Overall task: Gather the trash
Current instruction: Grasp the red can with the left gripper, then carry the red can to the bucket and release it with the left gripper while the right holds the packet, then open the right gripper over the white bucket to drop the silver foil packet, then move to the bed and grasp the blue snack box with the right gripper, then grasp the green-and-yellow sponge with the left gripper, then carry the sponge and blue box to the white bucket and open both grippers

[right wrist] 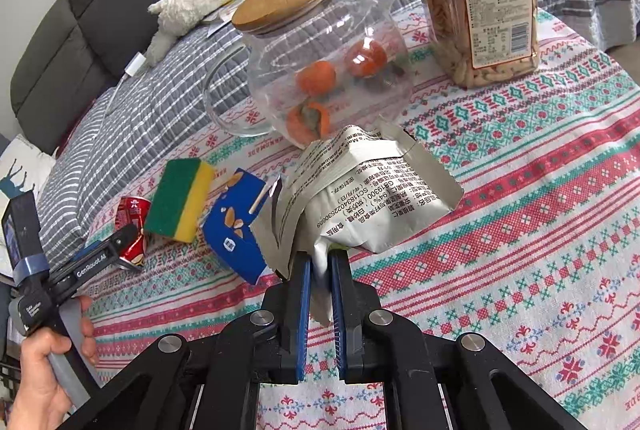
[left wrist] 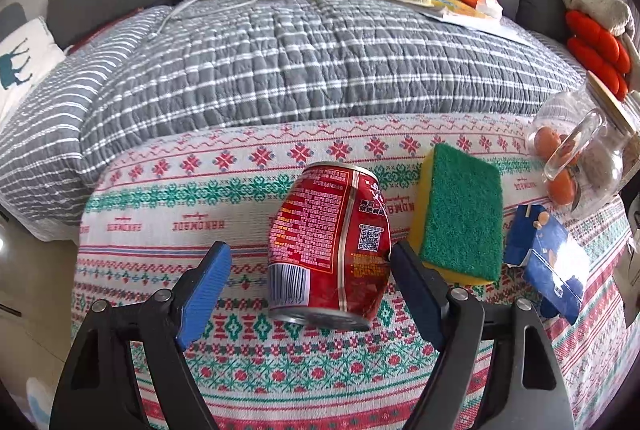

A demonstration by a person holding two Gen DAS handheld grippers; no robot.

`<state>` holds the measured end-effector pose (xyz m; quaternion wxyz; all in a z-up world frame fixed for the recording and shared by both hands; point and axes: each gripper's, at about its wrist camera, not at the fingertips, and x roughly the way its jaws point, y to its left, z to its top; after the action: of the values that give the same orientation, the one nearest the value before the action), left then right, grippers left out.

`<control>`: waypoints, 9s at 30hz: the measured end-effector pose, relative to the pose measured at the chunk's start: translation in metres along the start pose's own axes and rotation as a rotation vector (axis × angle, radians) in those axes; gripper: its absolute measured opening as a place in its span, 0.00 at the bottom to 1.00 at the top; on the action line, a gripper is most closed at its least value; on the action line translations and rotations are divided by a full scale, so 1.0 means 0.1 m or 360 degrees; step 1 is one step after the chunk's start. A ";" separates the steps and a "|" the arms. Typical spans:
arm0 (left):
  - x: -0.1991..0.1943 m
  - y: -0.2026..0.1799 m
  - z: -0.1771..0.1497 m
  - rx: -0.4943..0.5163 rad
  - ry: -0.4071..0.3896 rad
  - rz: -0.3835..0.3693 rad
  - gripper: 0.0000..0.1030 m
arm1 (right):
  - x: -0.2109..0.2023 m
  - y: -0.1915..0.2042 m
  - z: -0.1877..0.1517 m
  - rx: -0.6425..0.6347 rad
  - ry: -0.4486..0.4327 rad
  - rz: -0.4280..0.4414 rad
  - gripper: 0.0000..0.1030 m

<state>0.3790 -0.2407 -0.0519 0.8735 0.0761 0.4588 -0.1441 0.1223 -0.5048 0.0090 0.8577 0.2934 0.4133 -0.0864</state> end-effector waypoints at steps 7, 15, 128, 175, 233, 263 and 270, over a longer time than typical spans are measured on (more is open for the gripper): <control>0.14 0.01 -0.07 -0.0052 0.0128 -0.0133 0.53 | 0.02 0.06 -0.04 -0.0048 0.0028 -0.0014 0.08; -0.10 0.07 -0.31 -0.0054 0.0098 -0.0130 0.48 | -0.10 0.15 -0.09 -0.0105 0.0023 -0.0013 0.08; -2.35 3.42 -3.25 -0.0710 0.0157 0.0500 0.90 | 0.89 3.88 -2.58 -0.0981 0.0524 0.0462 0.10; -2.07 1.78 -2.11 -0.0386 0.0069 0.0162 1.00 | 0.46 1.35 -0.49 -0.0677 0.0161 -0.0310 0.82; -0.07 -0.69 -0.18 0.0054 -0.0023 -0.0077 0.94 | -0.10 -0.01 -0.10 -0.0102 0.0298 0.0110 0.10; -1.30 -0.11 -1.09 0.0078 -0.0039 -0.0037 0.51 | -0.43 0.59 -0.54 -0.0295 0.0304 0.0100 0.10; -1.61 0.43 -1.52 -0.0067 -0.0030 -0.0039 0.51 | -0.32 1.01 -0.83 -0.0436 0.0407 0.0142 0.10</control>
<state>0.1880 -0.1305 -0.0049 0.8774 0.0507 0.4543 -0.1460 0.0865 -0.3783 0.0363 0.8330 0.2006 0.5135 0.0467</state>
